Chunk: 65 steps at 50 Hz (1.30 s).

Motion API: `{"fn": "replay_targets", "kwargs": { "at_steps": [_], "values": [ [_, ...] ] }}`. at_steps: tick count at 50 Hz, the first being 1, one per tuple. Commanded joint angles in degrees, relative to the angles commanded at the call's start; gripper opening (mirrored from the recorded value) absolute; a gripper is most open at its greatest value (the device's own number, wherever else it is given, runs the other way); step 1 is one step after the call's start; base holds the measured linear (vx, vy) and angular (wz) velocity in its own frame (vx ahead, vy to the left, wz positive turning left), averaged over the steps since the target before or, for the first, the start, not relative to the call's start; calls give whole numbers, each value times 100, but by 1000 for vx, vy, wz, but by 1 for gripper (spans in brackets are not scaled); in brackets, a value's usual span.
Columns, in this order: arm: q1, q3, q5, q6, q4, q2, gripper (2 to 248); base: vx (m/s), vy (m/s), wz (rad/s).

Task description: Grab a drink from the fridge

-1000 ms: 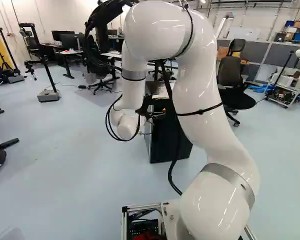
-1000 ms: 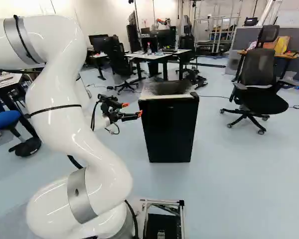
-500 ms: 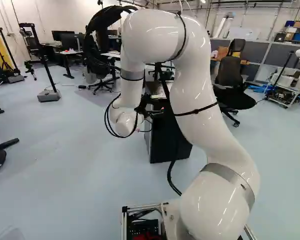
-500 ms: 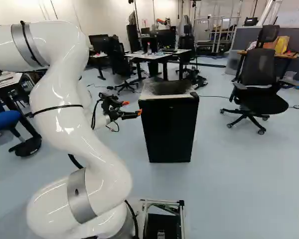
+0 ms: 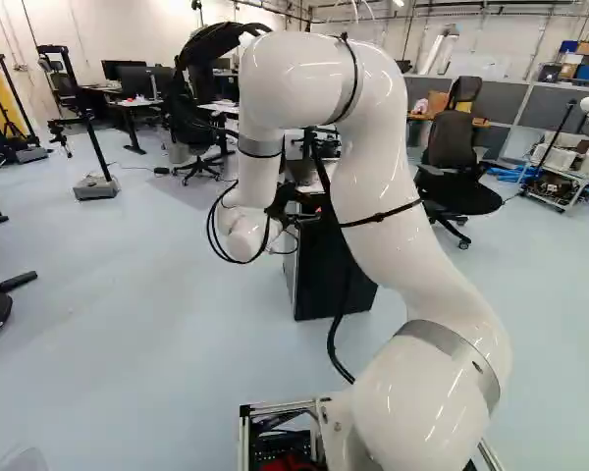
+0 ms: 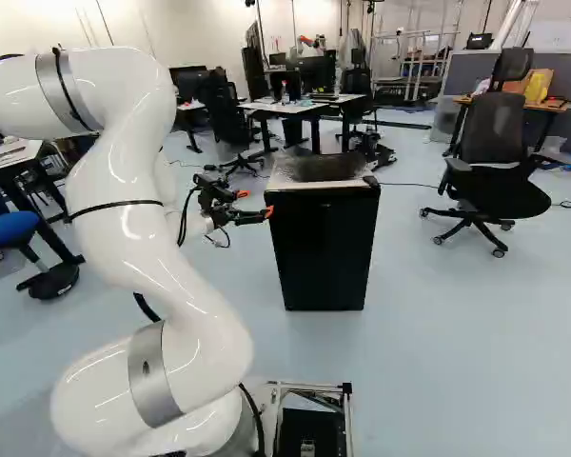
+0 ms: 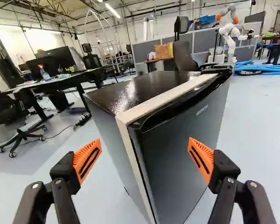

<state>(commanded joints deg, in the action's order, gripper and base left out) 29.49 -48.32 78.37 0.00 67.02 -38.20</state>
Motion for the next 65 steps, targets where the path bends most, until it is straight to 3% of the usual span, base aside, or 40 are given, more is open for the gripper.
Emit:
{"fn": "replay_targets", "kwargs": {
  "at_steps": [65],
  "values": [
    [-413,-180,-127,0,0,-106,247,0,0,0]
  ]
}}
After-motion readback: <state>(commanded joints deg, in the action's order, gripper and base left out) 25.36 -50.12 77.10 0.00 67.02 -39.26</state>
